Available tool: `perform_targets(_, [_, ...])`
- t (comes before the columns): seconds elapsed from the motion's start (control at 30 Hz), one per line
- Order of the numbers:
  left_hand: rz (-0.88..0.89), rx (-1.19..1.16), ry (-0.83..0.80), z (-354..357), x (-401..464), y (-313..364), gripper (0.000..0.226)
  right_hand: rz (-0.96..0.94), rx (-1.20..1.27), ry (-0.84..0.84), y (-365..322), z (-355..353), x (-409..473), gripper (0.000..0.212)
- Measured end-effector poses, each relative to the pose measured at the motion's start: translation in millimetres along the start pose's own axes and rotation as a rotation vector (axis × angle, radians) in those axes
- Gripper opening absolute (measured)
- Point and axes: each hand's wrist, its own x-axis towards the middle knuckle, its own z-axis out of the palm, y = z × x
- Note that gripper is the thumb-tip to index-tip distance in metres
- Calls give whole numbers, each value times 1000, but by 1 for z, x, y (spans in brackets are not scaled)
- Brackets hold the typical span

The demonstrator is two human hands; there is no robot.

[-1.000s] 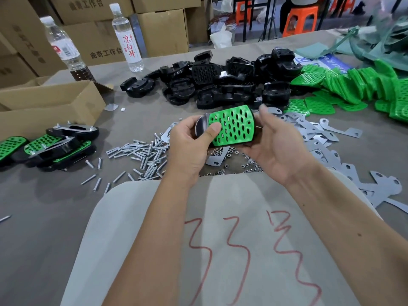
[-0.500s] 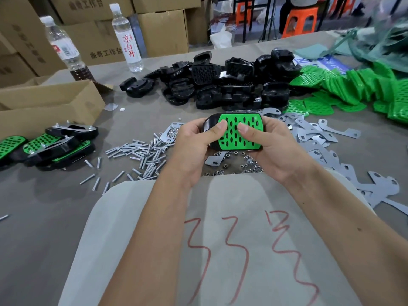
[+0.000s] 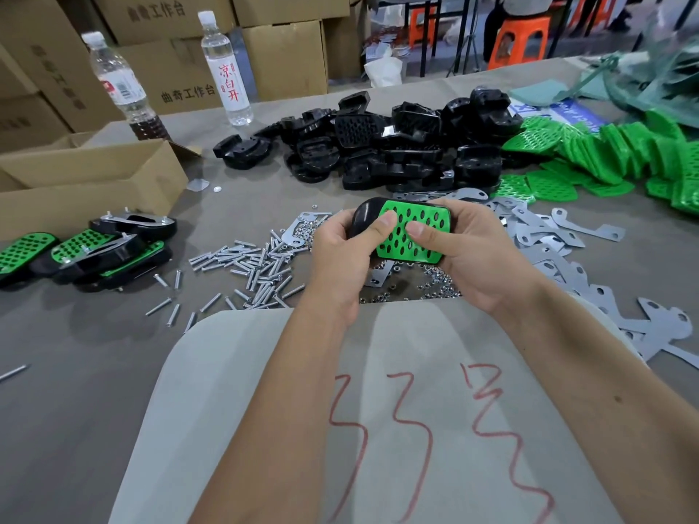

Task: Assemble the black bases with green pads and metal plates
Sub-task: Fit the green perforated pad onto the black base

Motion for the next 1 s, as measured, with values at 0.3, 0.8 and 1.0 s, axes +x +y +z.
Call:
perform_targets(0.3, [8, -29, 59, -1, 0, 7, 21, 11, 37, 43, 1, 3, -2, 45])
perform_targets(0.8, [-67, -73, -75, -1, -1, 13, 39, 77, 196, -150, 0, -4, -4, 41])
perform_targets(1.0, [24, 31, 30, -4, -2, 17, 40, 123, 148, -130, 1, -2, 0, 29])
